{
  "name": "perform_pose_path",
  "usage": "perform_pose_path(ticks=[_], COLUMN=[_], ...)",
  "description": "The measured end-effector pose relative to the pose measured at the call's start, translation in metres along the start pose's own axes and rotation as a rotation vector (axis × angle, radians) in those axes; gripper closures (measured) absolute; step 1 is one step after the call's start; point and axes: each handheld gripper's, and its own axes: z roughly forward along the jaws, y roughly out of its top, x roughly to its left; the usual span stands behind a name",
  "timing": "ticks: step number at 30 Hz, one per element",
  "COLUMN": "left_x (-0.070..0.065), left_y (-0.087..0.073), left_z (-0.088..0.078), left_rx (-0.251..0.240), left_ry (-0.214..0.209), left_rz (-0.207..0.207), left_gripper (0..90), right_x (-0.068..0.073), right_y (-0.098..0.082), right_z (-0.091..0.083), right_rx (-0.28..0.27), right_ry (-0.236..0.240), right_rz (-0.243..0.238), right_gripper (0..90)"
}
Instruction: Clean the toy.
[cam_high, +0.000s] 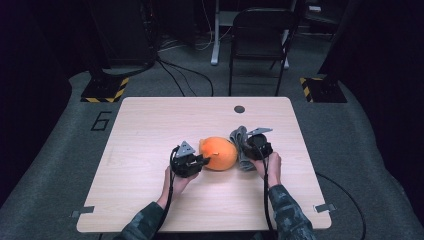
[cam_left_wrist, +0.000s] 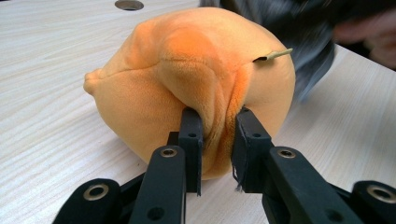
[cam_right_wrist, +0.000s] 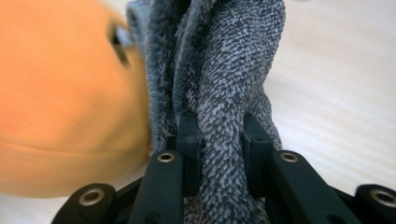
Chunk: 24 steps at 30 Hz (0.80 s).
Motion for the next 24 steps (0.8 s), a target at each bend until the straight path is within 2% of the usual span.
perform_pose_path(ticks=[2, 4, 6, 8, 11, 14, 16, 17, 20, 22, 24], left_x=[-0.001, -0.002, -0.001, -0.001, -0.001, 0.001, 0.002, 0.002, 0.002, 0.001, 0.002], left_y=[0.000, 0.000, 0.000, 0.000, 0.000, -0.001, -0.002, -0.002, -0.002, -0.003, -0.005], left_z=[0.001, 0.001, 0.001, 0.001, 0.000, 0.000, -0.001, -0.001, -0.001, 0.000, 0.002], left_rx=[-0.005, -0.005, -0.005, -0.005, -0.004, 0.003, 0.005, 0.002, 0.014, 0.030, 0.042], left_ry=[0.003, 0.002, 0.003, 0.005, 0.002, 0.010, 0.006, 0.014, 0.038, 0.074, 0.089], left_rz=[-0.005, -0.003, -0.003, 0.004, 0.007, 0.010, 0.012, 0.014, 0.036, 0.066, 0.072], left_gripper=[75.1, 75.0, 74.9, 74.6, 74.1, 72.0, 69.0, 65.9, 53.8, 45.6, 40.4], right_x=[0.000, 0.002, 0.010, 0.023, 0.041, 0.054, 0.054, 0.052, 0.051, 0.049, 0.047], right_y=[0.008, 0.016, 0.022, 0.027, 0.028, 0.024, 0.023, 0.024, 0.023, 0.024, 0.024], right_z=[-0.018, -0.034, -0.046, -0.051, -0.044, -0.027, -0.023, -0.024, -0.021, -0.019, -0.018], right_rx=[-0.053, -0.114, -0.156, -0.167, -0.132, -0.083, -0.096, -0.090, -0.093, -0.097, -0.102], right_ry=[0.011, 0.045, 0.073, 0.123, 0.159, 0.140, 0.150, 0.151, 0.145, 0.147, 0.144], right_rz=[0.009, -0.005, -0.014, -0.035, -0.086, -0.138, -0.132, -0.151, -0.135, -0.126, -0.131], right_gripper=[73.6, 73.6, 73.5, 73.5, 73.4, 73.3, 73.3, 73.2, 73.3, 73.3, 73.3])
